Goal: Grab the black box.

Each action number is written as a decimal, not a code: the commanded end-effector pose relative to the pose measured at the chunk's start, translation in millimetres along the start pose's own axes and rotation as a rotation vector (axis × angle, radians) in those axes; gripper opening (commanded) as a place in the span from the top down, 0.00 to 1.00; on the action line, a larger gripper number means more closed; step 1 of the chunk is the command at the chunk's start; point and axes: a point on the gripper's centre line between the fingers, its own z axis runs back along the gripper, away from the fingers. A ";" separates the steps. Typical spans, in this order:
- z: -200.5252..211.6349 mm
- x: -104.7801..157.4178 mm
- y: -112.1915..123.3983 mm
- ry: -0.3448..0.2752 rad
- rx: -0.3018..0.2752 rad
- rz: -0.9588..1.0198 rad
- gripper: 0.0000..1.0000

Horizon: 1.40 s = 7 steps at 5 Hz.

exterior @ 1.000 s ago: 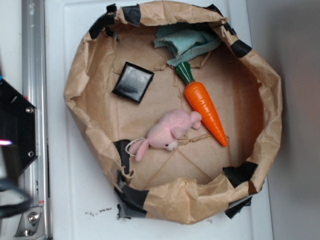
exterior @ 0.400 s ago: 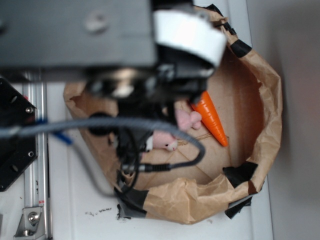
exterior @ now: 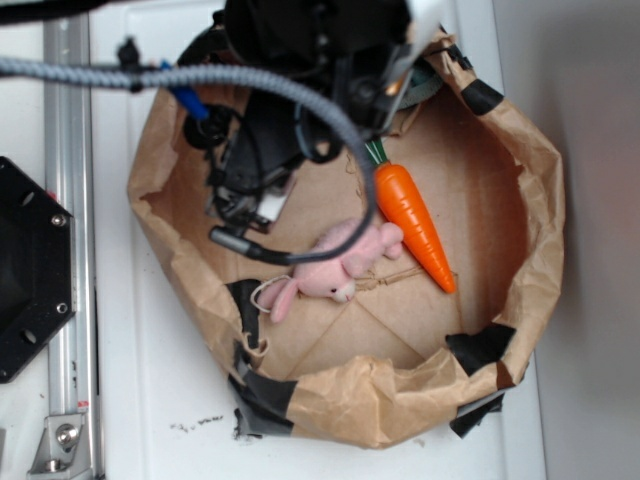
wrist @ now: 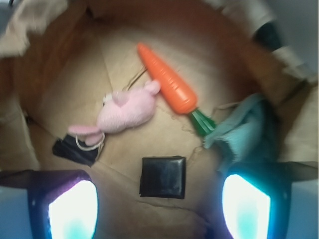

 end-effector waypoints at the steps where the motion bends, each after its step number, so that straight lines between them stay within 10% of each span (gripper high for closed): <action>1: -51.6 -8.1 -2.2 0.155 0.043 -0.062 0.00; 7: -51.5 -5.1 -3.7 0.193 0.036 -0.136 0.00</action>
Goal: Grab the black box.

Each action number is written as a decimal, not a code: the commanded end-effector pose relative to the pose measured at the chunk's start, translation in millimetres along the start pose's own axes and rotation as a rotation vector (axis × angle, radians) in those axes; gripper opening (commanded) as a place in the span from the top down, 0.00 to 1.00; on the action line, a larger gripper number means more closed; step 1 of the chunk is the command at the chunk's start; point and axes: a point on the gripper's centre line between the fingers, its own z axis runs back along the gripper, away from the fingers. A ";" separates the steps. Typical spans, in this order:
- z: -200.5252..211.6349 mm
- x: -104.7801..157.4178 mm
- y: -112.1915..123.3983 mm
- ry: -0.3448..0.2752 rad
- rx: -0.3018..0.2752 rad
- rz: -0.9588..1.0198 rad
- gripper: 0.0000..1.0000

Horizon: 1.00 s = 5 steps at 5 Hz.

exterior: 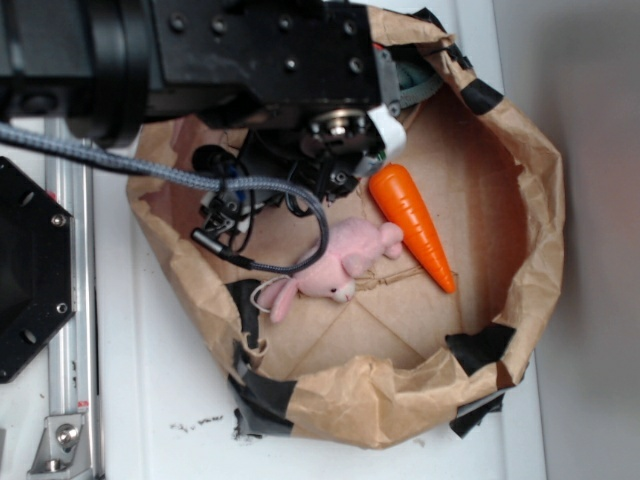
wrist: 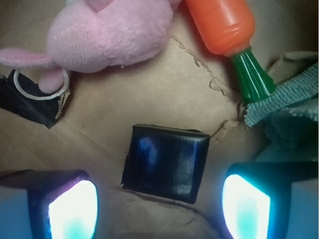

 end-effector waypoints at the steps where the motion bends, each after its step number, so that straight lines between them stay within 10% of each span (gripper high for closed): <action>1: -12.0 17.6 -3.9 -0.067 0.077 -0.015 0.00; 5: -57.1 -1.8 -12.8 -0.055 0.011 0.040 0.00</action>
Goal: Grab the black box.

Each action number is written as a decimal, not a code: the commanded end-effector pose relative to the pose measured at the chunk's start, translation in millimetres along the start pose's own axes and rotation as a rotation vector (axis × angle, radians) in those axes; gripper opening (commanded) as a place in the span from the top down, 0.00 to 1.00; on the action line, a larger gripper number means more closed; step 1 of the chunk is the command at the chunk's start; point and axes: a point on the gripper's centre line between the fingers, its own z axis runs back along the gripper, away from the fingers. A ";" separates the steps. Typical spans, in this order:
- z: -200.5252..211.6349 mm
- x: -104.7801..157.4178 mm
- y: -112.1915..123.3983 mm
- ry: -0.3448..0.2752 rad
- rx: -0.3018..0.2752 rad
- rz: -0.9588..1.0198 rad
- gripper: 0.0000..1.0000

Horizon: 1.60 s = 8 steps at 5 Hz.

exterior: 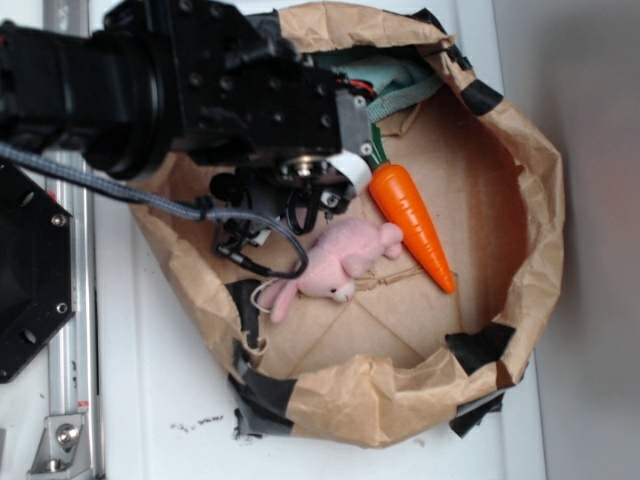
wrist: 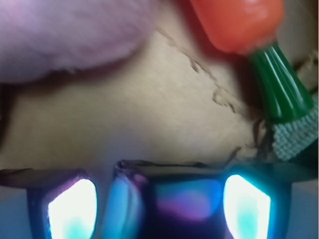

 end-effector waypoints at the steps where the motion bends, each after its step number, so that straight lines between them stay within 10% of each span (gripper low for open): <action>1: 1.8 -7.7 -1.1 -0.014 -0.016 0.011 0.00; 2: 8.1 -12.1 -0.8 -0.011 0.003 0.039 1.00; 6: 94.4 -5.8 13.4 -0.112 0.092 0.051 1.00; 8: 152.3 60.0 -15.8 -0.004 0.112 0.205 1.00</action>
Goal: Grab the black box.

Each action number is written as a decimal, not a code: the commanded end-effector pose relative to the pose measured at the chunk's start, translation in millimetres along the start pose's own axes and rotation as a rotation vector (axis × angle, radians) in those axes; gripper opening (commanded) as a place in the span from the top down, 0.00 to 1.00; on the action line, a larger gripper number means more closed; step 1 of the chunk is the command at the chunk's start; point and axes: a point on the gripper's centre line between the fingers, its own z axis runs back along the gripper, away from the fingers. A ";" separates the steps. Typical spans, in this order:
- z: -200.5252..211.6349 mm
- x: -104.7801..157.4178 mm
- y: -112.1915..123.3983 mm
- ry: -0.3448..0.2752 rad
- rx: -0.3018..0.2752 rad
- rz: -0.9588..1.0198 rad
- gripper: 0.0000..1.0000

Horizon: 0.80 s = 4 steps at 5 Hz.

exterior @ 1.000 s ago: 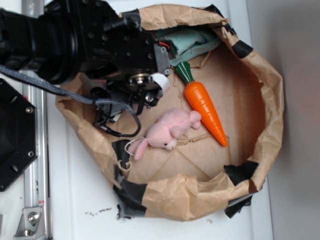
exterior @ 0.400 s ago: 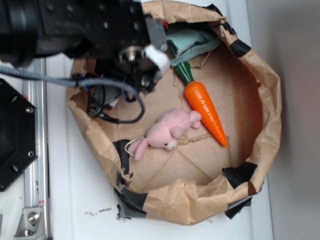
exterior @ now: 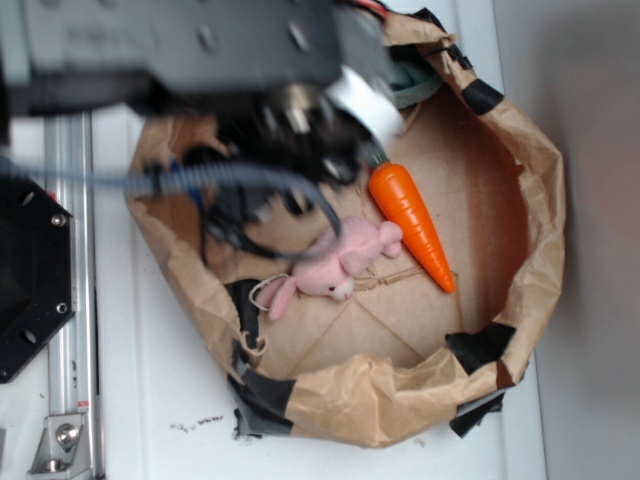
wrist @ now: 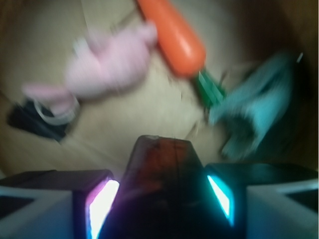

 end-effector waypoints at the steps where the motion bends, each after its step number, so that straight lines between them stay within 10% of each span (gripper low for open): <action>1: 36.5 47.9 -9.4 0.096 -0.096 0.361 1.00; 4: 57.5 -4.3 -7.9 -0.128 -0.040 0.463 1.00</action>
